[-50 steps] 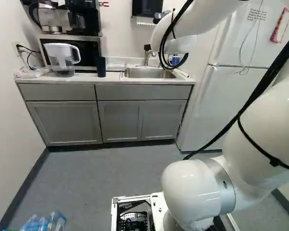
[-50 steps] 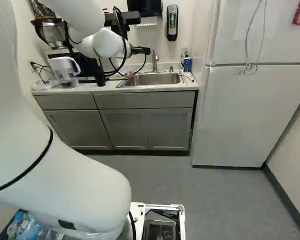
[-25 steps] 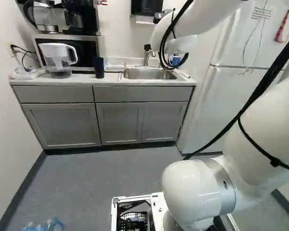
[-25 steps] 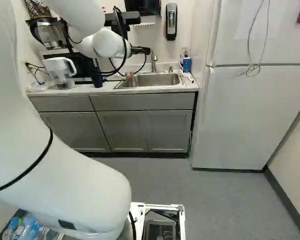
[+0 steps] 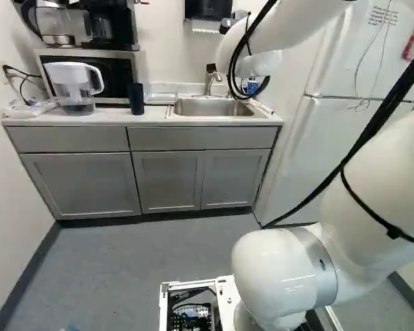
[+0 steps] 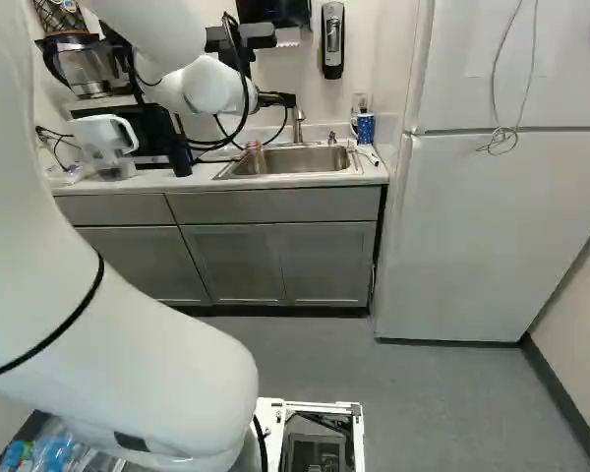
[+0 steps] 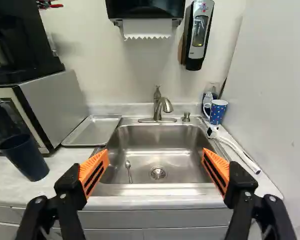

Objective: Rinse the cup and place it in the tray

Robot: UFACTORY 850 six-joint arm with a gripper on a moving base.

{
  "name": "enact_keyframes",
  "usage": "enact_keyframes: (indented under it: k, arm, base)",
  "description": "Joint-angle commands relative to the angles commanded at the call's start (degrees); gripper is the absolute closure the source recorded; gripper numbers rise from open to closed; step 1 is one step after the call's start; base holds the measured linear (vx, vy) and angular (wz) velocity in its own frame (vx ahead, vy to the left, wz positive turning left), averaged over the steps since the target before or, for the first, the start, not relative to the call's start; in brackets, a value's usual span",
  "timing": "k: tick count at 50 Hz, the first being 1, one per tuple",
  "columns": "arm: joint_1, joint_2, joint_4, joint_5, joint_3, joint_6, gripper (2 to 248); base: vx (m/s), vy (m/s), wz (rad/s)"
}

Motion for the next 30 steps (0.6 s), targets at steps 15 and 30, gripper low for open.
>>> enact_keyframes:
  k: [15, 30]
  arm:
    - [0.0, 0.0, 0.0, 0.0, 0.0, 0.0, 3]
    - [0.0, 0.0, 0.0, 0.0, 0.0, 0.0, 3]
  base:
    - [0.082, -0.029, -0.002]
    - [0.081, -0.027, -0.001]
